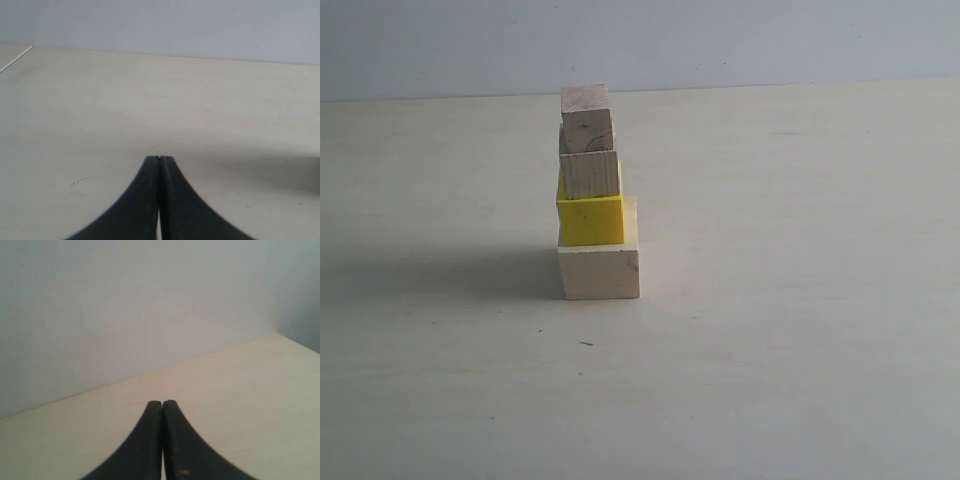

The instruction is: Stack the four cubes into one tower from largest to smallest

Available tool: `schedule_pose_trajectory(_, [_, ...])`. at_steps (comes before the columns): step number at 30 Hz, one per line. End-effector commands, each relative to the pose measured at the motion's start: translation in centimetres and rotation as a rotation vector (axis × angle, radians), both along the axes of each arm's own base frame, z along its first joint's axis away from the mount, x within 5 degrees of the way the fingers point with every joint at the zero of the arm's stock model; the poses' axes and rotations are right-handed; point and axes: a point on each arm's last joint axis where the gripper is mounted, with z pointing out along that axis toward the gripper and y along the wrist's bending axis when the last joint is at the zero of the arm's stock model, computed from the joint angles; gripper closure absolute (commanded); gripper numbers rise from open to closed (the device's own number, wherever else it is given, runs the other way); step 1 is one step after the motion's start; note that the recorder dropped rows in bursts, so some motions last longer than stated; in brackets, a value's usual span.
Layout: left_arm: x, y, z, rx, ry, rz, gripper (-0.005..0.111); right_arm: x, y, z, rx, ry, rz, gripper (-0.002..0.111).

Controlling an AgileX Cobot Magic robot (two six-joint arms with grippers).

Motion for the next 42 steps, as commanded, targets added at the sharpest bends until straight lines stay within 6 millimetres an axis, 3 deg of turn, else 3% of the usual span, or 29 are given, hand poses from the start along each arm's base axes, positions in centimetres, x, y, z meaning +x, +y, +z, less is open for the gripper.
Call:
schedule_pose_trajectory(1, [0.0,0.0,0.0,-0.001,-0.008,0.004,0.107,0.0,0.6,-0.2,-0.042,0.013,0.063,0.108])
schedule_pose_trajectory(4, [0.0,0.0,0.0,-0.001,-0.008,0.004,0.107,0.2,1.7,-1.2,-0.231,0.053,0.202,0.108])
schedule_pose_trajectory(8, [0.0,0.0,0.0,-0.001,-0.008,0.004,0.107,0.5,2.5,-2.0,-0.257,-0.008,0.28,0.108])
schedule_pose_trajectory(24, [0.0,0.0,0.0,-0.001,-0.008,0.004,0.107,0.7,2.3,-3.6,-0.232,0.09,0.263,0.108])
schedule_pose_trajectory(33, [0.0,0.0,0.0,-0.001,-0.008,0.004,0.107,1.0,1.9,-6.3,-0.146,0.183,0.167,0.108])
schedule_pose_trajectory(42, [0.0,0.0,0.0,-0.001,-0.008,0.004,0.107,1.0,1.8,-6.3,-0.167,0.182,0.164,0.108])
